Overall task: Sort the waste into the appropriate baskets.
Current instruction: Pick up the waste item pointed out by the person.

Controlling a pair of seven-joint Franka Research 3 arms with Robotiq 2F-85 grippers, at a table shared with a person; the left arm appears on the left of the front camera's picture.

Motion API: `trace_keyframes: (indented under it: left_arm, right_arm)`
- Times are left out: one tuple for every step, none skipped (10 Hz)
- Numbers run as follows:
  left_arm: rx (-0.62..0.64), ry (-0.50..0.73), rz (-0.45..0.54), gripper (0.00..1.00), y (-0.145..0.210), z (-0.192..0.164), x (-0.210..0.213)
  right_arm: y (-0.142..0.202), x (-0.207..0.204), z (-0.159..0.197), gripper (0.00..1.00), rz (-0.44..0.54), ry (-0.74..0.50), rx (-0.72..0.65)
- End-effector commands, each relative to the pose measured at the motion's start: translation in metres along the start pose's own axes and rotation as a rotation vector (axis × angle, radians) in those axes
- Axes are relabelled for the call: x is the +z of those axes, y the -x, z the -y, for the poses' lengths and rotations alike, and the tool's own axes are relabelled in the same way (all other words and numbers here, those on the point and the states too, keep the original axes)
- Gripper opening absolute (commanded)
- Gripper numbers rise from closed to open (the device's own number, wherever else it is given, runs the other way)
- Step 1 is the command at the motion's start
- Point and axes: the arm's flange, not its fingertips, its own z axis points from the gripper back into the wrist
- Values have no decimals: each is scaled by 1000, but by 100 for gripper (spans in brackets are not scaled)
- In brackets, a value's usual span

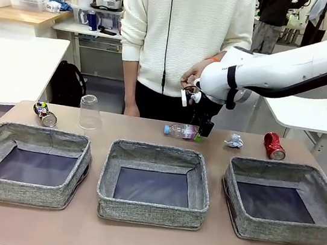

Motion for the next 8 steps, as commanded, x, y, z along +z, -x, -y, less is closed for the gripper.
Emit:
trace_keyframes:
  left_arm:
    - [-22, 22, 7, 100, -1, 2, 0]
    - [-22, 22, 7, 100, -1, 2, 0]
    - [-22, 22, 7, 100, -1, 2, 0]
    - [-22, 22, 7, 100, -1, 2, 0]
    - [-22, 22, 7, 100, -1, 2, 0]
    - [-22, 22, 7, 100, -1, 2, 0]
    - [-22, 22, 7, 100, -1, 2, 0]
    - [-22, 22, 7, 100, -1, 2, 0]
  right_arm:
    - [-1, 0, 10, 100, -32, -25, 2]
    - [-3, -4, 10, 100, -46, -43, 10]
    - [-3, -5, 9, 40, -63, -42, 16]
    - [-3, -5, 9, 40, -65, -57, 25]
    - [-3, -6, 8, 0, -77, -67, 25]
    - [-2, -7, 7, 38, -75, -70, 25]
    - [-1, -6, 7, 0, -83, -73, 14]
    - [-1, -5, 5, 0, -81, -69, 6]
